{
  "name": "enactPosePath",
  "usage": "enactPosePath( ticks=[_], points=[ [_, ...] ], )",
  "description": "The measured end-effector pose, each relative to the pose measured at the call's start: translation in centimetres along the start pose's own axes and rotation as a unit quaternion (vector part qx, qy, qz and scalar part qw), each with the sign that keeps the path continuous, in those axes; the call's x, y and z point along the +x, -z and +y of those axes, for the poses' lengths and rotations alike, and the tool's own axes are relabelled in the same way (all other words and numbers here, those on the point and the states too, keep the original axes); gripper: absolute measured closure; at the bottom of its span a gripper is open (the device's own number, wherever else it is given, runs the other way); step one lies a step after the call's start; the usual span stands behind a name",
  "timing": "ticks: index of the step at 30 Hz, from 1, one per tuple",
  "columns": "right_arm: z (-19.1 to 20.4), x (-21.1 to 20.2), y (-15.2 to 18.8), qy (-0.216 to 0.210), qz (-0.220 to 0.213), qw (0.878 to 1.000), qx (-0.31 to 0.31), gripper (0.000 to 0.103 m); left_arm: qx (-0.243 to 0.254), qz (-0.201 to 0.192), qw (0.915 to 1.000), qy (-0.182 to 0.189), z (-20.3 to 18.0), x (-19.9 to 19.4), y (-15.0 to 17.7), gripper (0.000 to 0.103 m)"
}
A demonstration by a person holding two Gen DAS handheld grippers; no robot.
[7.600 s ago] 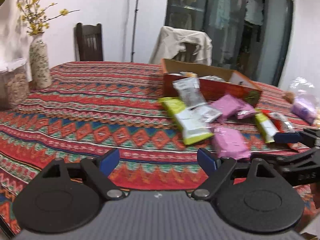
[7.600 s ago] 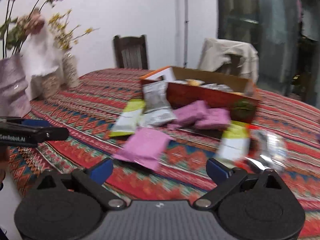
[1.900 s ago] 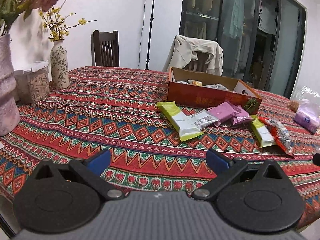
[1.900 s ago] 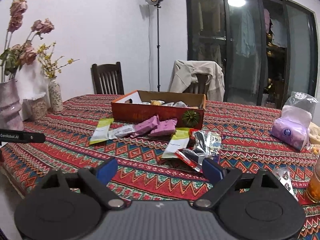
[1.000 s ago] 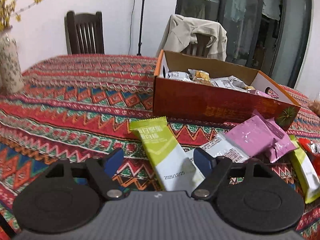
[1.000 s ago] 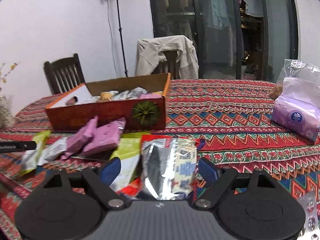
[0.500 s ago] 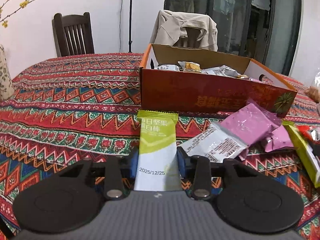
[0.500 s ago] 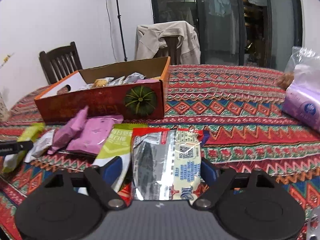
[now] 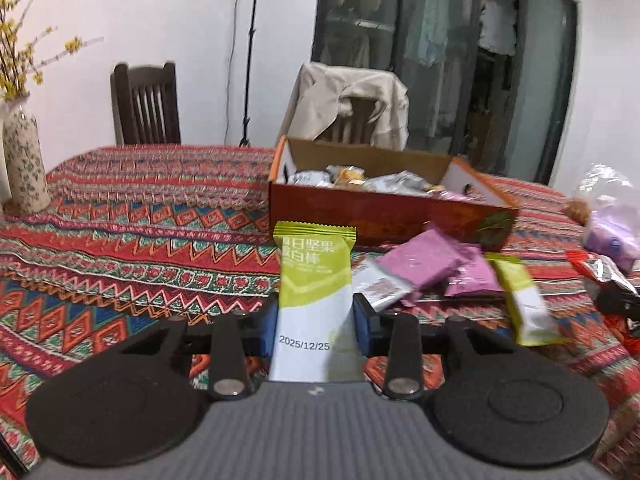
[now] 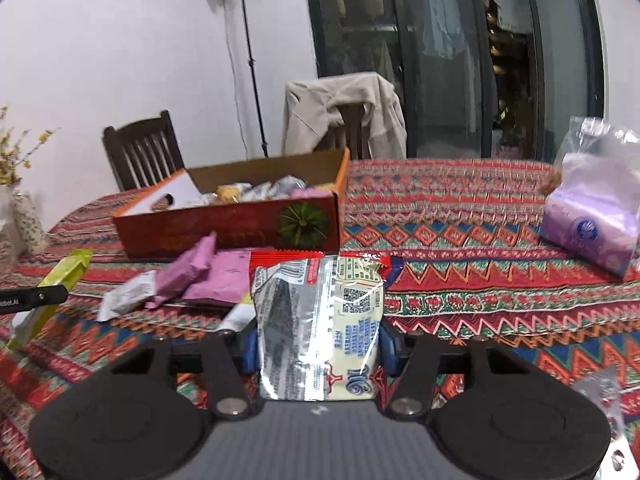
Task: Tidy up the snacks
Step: 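Grasp a green-yellow bar packet with the left gripper while the right grasps a silver packet, then carry both packets into the cardboard box and open both grippers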
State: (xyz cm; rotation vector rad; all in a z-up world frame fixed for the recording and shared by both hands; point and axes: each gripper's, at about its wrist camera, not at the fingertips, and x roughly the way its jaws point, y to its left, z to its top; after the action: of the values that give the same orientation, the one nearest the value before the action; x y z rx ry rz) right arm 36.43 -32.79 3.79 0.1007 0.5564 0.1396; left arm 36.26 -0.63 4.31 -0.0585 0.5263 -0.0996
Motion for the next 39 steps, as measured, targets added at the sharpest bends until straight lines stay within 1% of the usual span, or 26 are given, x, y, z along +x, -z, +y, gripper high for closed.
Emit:
enactPosePath(
  ticks=[6,9,12,17,24,31,35,39],
  points=[
    [2.0,-5.4,0.6,-0.015,-0.029,0.999,-0.026,0.049,0.006,-0.039,0.9991,0.013,-0.7,-5.9,1.0,0.065],
    [2.9,-8.1,1.1,-0.014,-0.041,0.998,-0.039,0.049,0.002,-0.046,0.9988,0.017,-0.6,-8.4,1.9,0.065],
    [3.6,-10.6,1.5,-0.022,-0.054,0.997,-0.045,0.049,-0.001,-0.052,0.9984,0.020,-0.5,-10.6,2.6,0.065],
    [4.9,-13.7,2.2,-0.028,-0.067,0.995,-0.062,0.049,-0.010,-0.070,0.9973,0.021,-0.2,-13.7,3.4,0.065],
    [5.8,-16.2,3.1,-0.034,-0.077,0.994,-0.068,0.049,0.000,-0.084,0.9961,0.027,-0.3,-15.8,3.8,0.065],
    [5.7,-16.6,3.0,-0.037,-0.084,0.994,-0.066,0.049,-0.004,-0.091,0.9953,0.033,-0.2,-15.8,3.4,0.065],
    [5.6,-16.2,2.1,-0.043,-0.088,0.993,-0.069,0.049,-0.010,-0.100,0.9935,0.053,0.1,-15.3,1.4,0.065],
    [5.7,-16.2,-0.3,-0.050,-0.107,0.989,-0.083,0.049,-0.005,-0.121,0.9898,0.075,0.2,-14.6,-2.1,0.065]
  ],
)
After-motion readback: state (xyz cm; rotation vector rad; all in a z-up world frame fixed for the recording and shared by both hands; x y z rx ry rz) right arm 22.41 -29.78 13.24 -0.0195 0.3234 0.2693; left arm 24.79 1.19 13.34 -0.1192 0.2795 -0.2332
